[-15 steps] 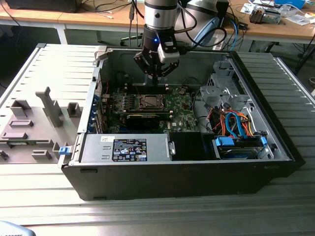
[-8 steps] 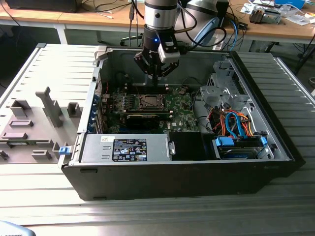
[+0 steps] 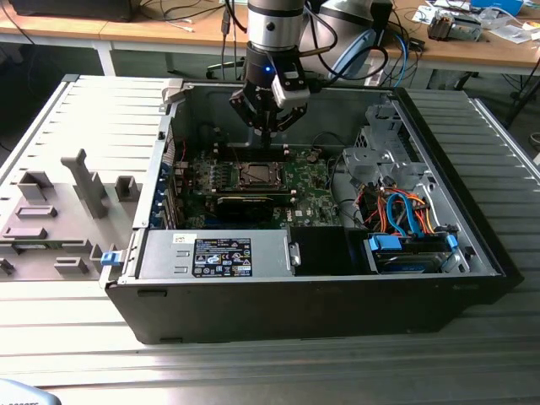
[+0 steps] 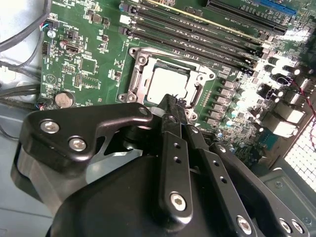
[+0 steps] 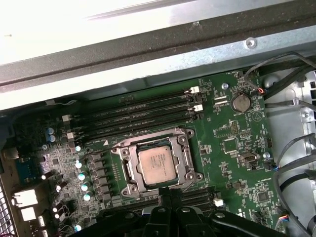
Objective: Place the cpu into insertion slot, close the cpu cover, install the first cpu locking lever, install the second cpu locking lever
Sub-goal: 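Install the first cpu locking lever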
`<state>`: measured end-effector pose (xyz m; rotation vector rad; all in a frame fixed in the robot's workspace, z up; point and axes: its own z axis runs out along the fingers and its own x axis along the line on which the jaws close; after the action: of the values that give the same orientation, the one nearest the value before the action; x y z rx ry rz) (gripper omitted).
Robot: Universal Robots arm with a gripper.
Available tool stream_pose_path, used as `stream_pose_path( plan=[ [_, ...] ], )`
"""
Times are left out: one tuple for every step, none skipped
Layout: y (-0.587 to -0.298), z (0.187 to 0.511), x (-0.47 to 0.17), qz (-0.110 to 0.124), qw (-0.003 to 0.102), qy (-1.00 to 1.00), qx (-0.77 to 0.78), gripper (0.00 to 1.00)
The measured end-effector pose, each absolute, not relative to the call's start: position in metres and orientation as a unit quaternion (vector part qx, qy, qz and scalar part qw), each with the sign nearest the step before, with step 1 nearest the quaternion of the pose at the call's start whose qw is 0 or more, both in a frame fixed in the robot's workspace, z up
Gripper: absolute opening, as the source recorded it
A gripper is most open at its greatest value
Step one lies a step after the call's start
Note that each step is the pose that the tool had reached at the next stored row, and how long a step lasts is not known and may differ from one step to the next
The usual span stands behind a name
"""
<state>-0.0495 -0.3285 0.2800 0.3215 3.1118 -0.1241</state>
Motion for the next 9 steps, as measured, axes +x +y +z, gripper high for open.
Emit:
stream_pose_path(
  plan=[
    [-0.3285,0.2800,-0.0495,-0.040,0.005,0.994,0.101,0.11],
    [-0.3285,0.2800,-0.0495,-0.040,0.006,0.994,0.100,0.11],
    [-0.3285,0.2800,-0.0495,-0.040,0.006,0.994,0.100,0.11],
    [-0.3285,0.2800,-0.0495,-0.040,0.006,0.994,0.098,0.11],
    [-0.3285,0.2800,-0.0495,-0.040,0.006,0.994,0.098,0.11],
    [-0.3285,0.2800,-0.0495,-0.040,0.006,0.994,0.097,0.11],
    [-0.3285,0.2800,-0.0495,-0.040,0.006,0.995,0.096,0.11],
    [-0.3285,0.2800,-0.0495,-0.040,0.006,0.995,0.095,0.11],
    [-0.3285,0.2800,-0.0495,-0.040,0.006,0.995,0.094,0.11]
  ],
)
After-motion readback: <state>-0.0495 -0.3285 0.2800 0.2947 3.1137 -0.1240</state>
